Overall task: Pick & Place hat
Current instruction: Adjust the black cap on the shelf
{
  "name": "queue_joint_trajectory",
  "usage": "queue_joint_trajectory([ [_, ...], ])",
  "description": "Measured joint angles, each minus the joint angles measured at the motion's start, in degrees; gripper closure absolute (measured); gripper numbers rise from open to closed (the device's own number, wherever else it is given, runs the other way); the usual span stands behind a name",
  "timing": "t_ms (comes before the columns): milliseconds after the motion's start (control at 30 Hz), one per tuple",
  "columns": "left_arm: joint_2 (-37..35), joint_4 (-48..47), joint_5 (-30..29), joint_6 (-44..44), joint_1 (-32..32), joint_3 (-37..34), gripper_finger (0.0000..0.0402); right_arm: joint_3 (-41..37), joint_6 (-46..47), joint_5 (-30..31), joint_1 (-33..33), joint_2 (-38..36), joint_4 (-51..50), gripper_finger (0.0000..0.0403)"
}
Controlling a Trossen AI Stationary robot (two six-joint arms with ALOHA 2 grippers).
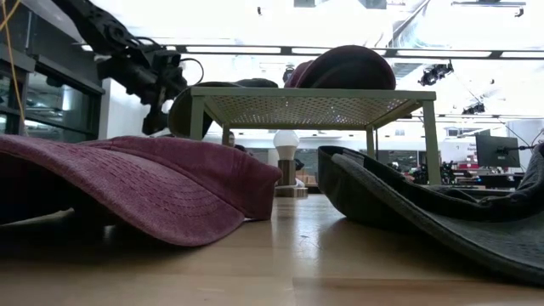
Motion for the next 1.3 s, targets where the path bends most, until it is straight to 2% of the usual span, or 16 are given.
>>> queue_joint_trajectory([
  [100, 0.00, 0.03, -3.74, -0.02, -1.53, 0.00, 0.0089, 0.00, 0.02, 0.02, 0.02, 0.00, 0.00, 0.0252],
  [167, 0.00, 0.04, -4.26, -0.04, -1.86, 0.00, 0.0089, 0.00, 0.15, 0.02, 0.01, 0.00, 0.00, 0.0252],
  [633, -0.06, 1.97, 5.72, -2.71, -1.88, 0.00, 0.0099, 0.00, 0.17, 0.05, 0.01, 0.00, 0.00, 0.0252],
  [900, -0.22, 3.10, 9.21, -5.16, -1.88, 0.02, 0.0170, 0.00, 0.02, 0.06, 0.00, 0.02, 0.00, 0.0252],
  [1300, -0.22, 3.13, 9.03, -6.10, -1.88, 0.02, 0.0303, -0.02, -0.36, 0.05, 0.02, 0.24, 0.00, 0.0252],
])
